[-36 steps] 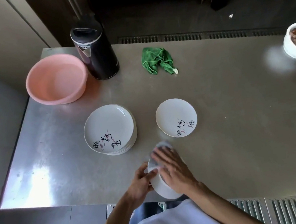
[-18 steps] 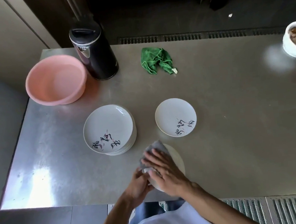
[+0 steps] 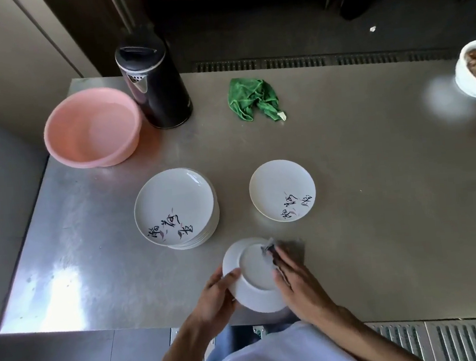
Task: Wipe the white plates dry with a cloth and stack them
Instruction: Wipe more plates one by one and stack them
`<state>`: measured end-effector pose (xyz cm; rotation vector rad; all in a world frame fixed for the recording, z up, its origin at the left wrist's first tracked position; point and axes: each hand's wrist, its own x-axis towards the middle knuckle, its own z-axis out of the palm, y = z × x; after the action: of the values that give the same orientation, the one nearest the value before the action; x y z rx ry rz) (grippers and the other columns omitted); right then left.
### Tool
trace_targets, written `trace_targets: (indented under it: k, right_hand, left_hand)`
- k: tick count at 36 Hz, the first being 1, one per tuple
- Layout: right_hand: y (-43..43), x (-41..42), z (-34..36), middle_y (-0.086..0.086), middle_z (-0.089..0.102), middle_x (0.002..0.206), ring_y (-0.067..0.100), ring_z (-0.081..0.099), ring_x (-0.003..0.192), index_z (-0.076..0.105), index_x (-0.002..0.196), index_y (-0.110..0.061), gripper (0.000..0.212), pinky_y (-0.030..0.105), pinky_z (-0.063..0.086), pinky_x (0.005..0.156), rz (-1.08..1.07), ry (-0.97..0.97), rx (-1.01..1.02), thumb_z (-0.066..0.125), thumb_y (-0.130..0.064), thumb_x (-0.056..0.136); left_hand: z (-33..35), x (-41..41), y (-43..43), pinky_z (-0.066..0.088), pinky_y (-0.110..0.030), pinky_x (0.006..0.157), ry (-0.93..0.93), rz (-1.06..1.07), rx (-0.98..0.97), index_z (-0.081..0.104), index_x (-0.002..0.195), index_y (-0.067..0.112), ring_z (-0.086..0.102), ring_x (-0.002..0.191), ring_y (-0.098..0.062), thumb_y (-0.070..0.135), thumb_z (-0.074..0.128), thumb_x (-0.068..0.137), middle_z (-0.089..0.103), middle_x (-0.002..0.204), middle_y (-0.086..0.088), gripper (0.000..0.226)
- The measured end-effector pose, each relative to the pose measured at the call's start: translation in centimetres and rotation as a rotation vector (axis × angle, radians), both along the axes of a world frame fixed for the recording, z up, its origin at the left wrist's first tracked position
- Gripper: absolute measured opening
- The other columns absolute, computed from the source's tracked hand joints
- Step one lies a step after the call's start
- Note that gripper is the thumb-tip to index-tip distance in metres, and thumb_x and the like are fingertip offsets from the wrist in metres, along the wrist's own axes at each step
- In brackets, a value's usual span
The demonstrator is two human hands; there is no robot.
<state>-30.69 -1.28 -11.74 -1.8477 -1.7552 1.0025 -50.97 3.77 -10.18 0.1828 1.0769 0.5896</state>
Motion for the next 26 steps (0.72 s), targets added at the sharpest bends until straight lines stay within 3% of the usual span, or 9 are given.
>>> trace_targets:
  k: [4,6,9,13,16,17,19,22,26]
  right_hand:
    - [-1.7,-0.2,1.3,-0.001,0.031,0.161,0.022,0.024,0.151,0.041,0.152,-0.017,0.056,0.041,0.019,0.123,0.303,-0.191,0.220,0.045,-0.045,0.104]
    - [-1.3,-0.2,2.1,0.003,0.038,0.158,0.025,0.034,0.146,0.043,0.151,-0.014,0.066,0.044,0.027,0.120,0.376,-0.262,0.259,0.056,-0.049,0.097]
    - [0.0,0.6,3.4,0.003,0.054,0.145,0.027,0.054,0.130,0.053,0.143,-0.013,0.060,0.042,0.044,0.108,0.362,-0.279,0.344,0.050,-0.012,0.083]
    - [2.5,1.6,5.3,-0.017,0.064,0.115,0.009,0.062,0.101,0.066,0.122,-0.022,0.057,0.021,0.048,0.092,0.019,-0.049,0.413,0.064,0.007,0.073]
    - [4.2,2.1,6.3,-0.030,0.066,0.087,-0.009,0.060,0.075,0.062,0.096,-0.046,0.056,0.005,0.044,0.068,-0.389,0.237,0.217,0.073,0.007,0.079]
    - [4.6,2.5,6.3,-0.027,0.067,0.081,-0.007,0.059,0.070,0.060,0.088,-0.046,0.047,0.008,0.045,0.064,-0.477,0.323,0.169,0.075,-0.002,0.084]
    - [5.3,3.3,6.3,-0.014,0.073,0.088,0.005,0.064,0.078,0.061,0.083,-0.040,0.032,0.023,0.052,0.071,-0.598,0.487,0.102,0.075,-0.011,0.087]
    - [6.3,4.3,6.2,-0.010,0.075,0.102,0.008,0.071,0.093,0.066,0.097,-0.032,0.024,0.024,0.055,0.078,-0.658,0.616,0.067,0.075,-0.012,0.088]
    - [7.1,5.3,5.8,0.001,0.076,0.100,0.022,0.072,0.094,0.065,0.106,-0.015,0.023,0.037,0.059,0.081,-0.732,0.618,-0.004,0.077,-0.015,0.086]
  left_hand:
    - [0.5,0.7,1.0,0.065,-0.042,0.070,-0.066,0.079,-0.060,0.059,0.131,0.006,0.069,0.100,-0.036,0.004,0.050,0.101,0.068,0.122,-0.028,0.031]
    - [0.7,0.9,1.4,0.065,-0.040,0.066,-0.097,0.082,-0.078,0.059,0.127,0.004,0.073,0.092,-0.034,0.005,0.054,0.097,0.069,0.117,-0.027,0.031]
    - [1.2,1.3,1.8,0.065,-0.038,0.066,-0.155,0.085,-0.101,0.059,0.128,0.002,0.074,0.092,-0.032,0.008,0.060,0.092,0.069,0.118,-0.027,0.036]
    - [2.0,1.6,2.6,0.064,-0.029,0.061,-0.222,0.031,-0.125,0.076,0.115,0.011,0.075,0.090,-0.022,0.040,0.054,0.103,0.072,0.114,-0.017,0.038]
    - [2.3,2.0,3.1,0.050,-0.024,0.053,0.170,-0.106,0.111,0.066,0.110,0.013,0.058,0.066,-0.013,0.052,0.057,0.096,0.063,0.084,-0.002,0.042]
    - [2.2,2.3,3.1,0.049,-0.025,0.057,0.310,-0.125,0.192,0.060,0.109,0.012,0.054,0.067,-0.012,0.047,0.064,0.094,0.057,0.082,-0.002,0.038]
    - [1.7,2.7,3.0,0.055,-0.029,0.070,0.434,-0.141,0.272,0.054,0.114,0.011,0.060,0.082,-0.015,0.031,0.068,0.096,0.057,0.093,-0.006,0.030]
    - [2.0,3.1,3.0,0.061,-0.034,0.082,0.333,-0.198,0.297,0.060,0.127,0.010,0.070,0.104,-0.024,0.017,0.057,0.104,0.067,0.115,-0.016,0.024]
    - [2.5,4.3,3.5,0.062,-0.048,0.087,0.393,-0.223,0.351,0.062,0.123,0.001,0.071,0.104,-0.036,0.008,0.052,0.106,0.068,0.118,-0.027,0.021]
